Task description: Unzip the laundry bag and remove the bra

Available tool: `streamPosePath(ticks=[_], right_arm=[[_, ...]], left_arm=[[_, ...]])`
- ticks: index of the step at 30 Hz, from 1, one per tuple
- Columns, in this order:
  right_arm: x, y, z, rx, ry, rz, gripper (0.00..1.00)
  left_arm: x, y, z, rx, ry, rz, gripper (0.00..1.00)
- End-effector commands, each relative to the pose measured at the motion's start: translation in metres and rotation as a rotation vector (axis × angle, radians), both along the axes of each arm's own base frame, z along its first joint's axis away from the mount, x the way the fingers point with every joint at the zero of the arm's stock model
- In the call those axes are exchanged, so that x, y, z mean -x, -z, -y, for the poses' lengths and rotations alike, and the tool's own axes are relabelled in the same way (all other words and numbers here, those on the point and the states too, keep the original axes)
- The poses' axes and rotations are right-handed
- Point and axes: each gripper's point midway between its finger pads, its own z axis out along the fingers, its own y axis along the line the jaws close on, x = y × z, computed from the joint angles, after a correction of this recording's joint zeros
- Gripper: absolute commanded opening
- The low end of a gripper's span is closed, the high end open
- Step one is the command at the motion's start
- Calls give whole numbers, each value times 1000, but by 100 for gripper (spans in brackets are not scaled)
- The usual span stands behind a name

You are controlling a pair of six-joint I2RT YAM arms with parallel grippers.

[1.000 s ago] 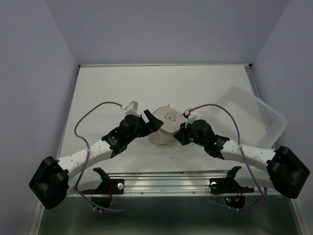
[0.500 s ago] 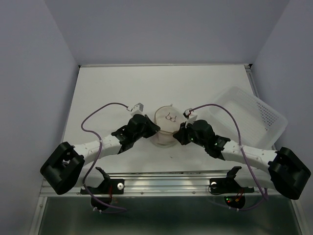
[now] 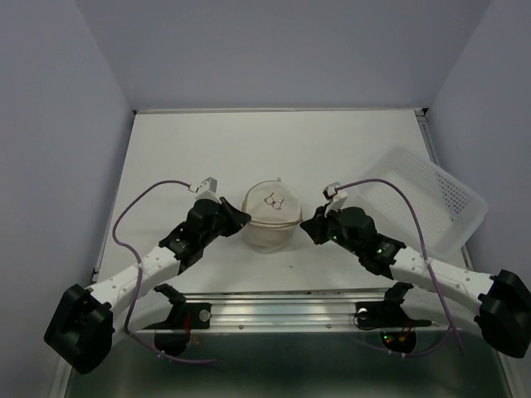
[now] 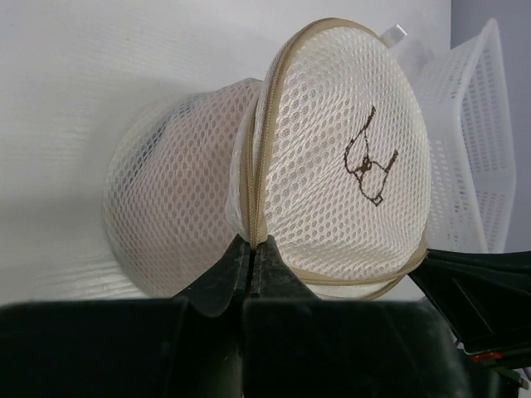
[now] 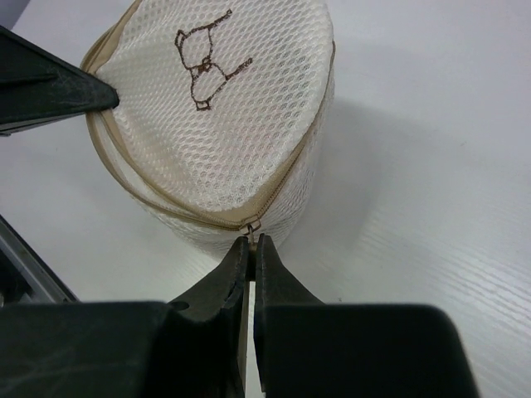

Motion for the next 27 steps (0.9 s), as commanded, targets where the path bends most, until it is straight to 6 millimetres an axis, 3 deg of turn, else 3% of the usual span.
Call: streamPosePath(ticks=[1, 5, 6, 8, 10, 13, 14, 15, 19, 22, 27], right_arm=[[-7, 0, 16, 45, 58, 35, 1], [-5, -8, 11, 32, 26, 53, 1], [-4, -9, 10, 29, 15, 54, 1], [-3, -12, 8, 27, 5, 58, 1], [-2, -12, 6, 23, -8, 55, 1], [0, -11, 1, 20, -33, 44, 1], [-1, -12, -1, 16, -37, 39, 1], [-1, -10, -3, 16, -42, 33, 1], [-3, -11, -10, -16, -46, 25, 1], [-5, -12, -16, -45, -48, 16, 1], [-6, -4, -25, -58, -63, -13, 1]], left_arm=[[-9, 18, -51, -154, -115, 6, 0], [-28, 10, -66, -205, -156, 23, 0], [-36, 0, -65, -200, -157, 40, 0], [-47, 1, -66, -217, -160, 32, 0], [-60, -5, -60, -212, -154, 35, 6], [-74, -25, -46, -159, -125, 74, 32], [-76, -30, -40, -138, -112, 82, 49], [-78, -41, -37, -114, -115, 103, 55], [-64, -66, -21, -48, -97, 154, 92], [-43, -72, -6, 11, -86, 152, 99], [-13, -53, 11, 61, -72, 101, 99]])
